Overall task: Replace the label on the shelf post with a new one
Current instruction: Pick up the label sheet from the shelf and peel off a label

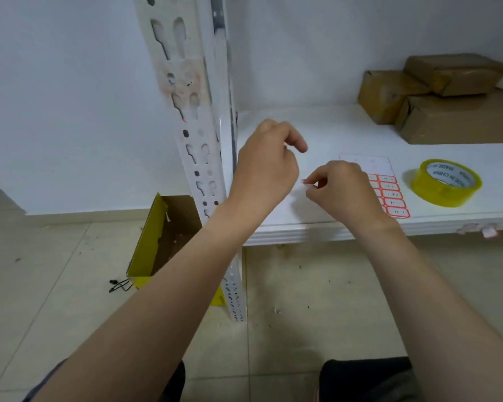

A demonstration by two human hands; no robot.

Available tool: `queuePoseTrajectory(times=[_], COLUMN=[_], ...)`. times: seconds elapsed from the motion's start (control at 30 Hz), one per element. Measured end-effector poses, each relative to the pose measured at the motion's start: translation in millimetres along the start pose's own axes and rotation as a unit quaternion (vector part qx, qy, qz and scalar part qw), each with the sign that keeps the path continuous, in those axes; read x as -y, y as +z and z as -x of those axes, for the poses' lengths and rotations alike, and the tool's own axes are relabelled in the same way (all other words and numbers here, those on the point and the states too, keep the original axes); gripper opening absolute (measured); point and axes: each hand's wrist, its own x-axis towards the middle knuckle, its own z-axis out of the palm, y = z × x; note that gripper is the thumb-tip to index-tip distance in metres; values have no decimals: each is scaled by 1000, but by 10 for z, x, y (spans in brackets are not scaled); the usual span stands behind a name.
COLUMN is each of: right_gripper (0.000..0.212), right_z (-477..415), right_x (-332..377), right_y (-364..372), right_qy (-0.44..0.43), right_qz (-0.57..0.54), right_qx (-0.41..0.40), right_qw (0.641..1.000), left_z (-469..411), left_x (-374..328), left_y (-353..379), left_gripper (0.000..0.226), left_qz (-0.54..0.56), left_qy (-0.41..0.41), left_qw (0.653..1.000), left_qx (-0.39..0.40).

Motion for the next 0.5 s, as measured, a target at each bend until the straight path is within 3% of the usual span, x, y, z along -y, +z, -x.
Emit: queuePoseTrajectory(times=[0.17,0.5], right_gripper=[18,15], right_z=[30,71], right_x=[-63,-51], right_y=[197,215], right_qy=[-24,-44], right_qz=[61,74], right_qx=[42,118], right_qw=[997,989], left_z=[-56,-126], left_x=[222,184], left_y=[255,453], left_gripper=[39,34], left_qz=[6,44], left_qy=[-113,-143], left_qw=[992,987], left_qx=[60,64])
